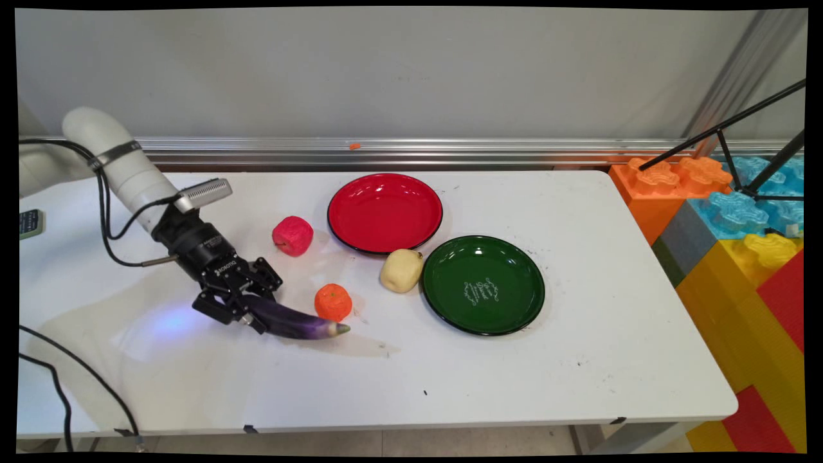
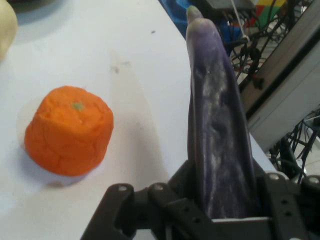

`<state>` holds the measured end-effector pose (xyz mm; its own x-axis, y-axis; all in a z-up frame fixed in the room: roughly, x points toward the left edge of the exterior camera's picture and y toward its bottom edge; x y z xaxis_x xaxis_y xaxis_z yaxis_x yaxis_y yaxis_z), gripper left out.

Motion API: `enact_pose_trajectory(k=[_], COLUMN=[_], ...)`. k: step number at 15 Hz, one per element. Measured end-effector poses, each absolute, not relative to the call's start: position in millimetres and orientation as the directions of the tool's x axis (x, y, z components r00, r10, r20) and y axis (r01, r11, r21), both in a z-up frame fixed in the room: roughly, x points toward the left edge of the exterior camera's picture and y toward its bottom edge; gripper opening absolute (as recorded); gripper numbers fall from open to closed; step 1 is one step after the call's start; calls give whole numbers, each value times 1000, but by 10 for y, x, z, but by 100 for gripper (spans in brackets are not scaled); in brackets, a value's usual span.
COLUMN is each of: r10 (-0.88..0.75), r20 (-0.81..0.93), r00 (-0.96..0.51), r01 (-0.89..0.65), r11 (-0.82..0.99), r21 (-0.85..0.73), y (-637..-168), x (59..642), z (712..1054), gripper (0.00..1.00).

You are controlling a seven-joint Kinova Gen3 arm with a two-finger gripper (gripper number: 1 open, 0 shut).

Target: Place the picked object on the table

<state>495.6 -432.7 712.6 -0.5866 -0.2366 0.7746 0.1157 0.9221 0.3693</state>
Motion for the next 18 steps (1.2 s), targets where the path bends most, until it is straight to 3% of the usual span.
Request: enact_pose_trajectory(k=[13, 14, 18], r10=[-232, -233, -231], r20=[767, 767, 766], r00=[-598, -598, -600], r01=[115, 114, 106], r11=[922, 923, 926], r21=[369, 368, 363], y=[-4389, -4397, -4441], x=[4822, 4819, 4801], z=[6791, 6777, 6727], gripper=[0, 100, 100])
